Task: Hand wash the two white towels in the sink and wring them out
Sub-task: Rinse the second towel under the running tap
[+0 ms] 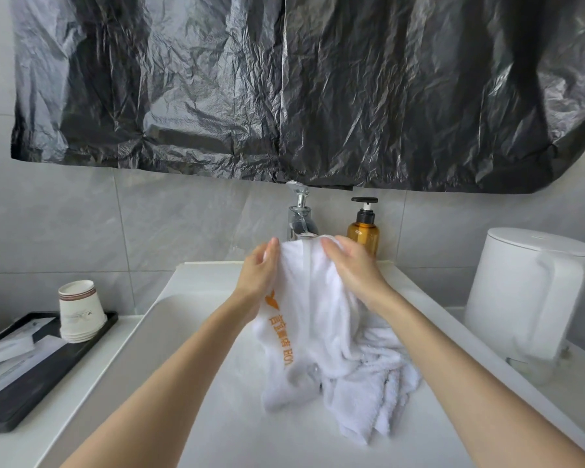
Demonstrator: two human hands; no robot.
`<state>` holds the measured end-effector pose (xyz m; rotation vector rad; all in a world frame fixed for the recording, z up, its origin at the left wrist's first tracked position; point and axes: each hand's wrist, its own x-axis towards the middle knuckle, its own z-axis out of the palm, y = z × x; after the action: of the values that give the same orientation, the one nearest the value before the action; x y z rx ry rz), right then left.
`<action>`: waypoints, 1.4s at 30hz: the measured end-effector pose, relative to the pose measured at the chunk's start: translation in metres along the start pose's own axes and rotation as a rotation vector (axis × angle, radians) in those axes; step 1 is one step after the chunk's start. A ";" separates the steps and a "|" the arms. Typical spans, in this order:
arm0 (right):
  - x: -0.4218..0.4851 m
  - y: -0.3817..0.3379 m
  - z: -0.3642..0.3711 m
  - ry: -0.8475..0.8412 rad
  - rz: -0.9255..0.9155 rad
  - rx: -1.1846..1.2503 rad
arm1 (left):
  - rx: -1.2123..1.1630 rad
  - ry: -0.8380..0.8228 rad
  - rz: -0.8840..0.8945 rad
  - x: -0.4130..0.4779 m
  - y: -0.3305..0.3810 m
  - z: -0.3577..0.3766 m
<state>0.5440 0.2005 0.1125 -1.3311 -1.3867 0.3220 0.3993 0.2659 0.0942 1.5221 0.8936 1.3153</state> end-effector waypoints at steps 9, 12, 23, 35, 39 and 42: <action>-0.008 0.004 0.041 0.196 -0.011 -0.165 | -0.157 -0.033 -0.146 -0.017 0.008 0.042; -0.016 -0.002 0.043 0.121 -0.099 -0.238 | -0.111 -0.025 -0.158 -0.012 0.010 0.038; 0.008 0.008 -0.023 -0.508 0.116 -0.054 | -0.256 -0.045 -0.272 -0.001 0.032 -0.014; 0.010 0.000 -0.032 -0.241 0.043 0.068 | 0.716 -0.358 0.226 -0.014 0.015 0.000; 0.011 -0.002 -0.031 -0.232 0.074 0.127 | 0.781 -0.222 0.421 -0.012 0.007 -0.006; 0.013 0.009 -0.032 -0.211 -0.004 -0.028 | 0.607 -0.177 0.401 -0.010 0.018 -0.014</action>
<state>0.5782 0.1989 0.1231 -1.3465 -1.5736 0.4519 0.3829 0.2537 0.1080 2.3498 0.9533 1.2070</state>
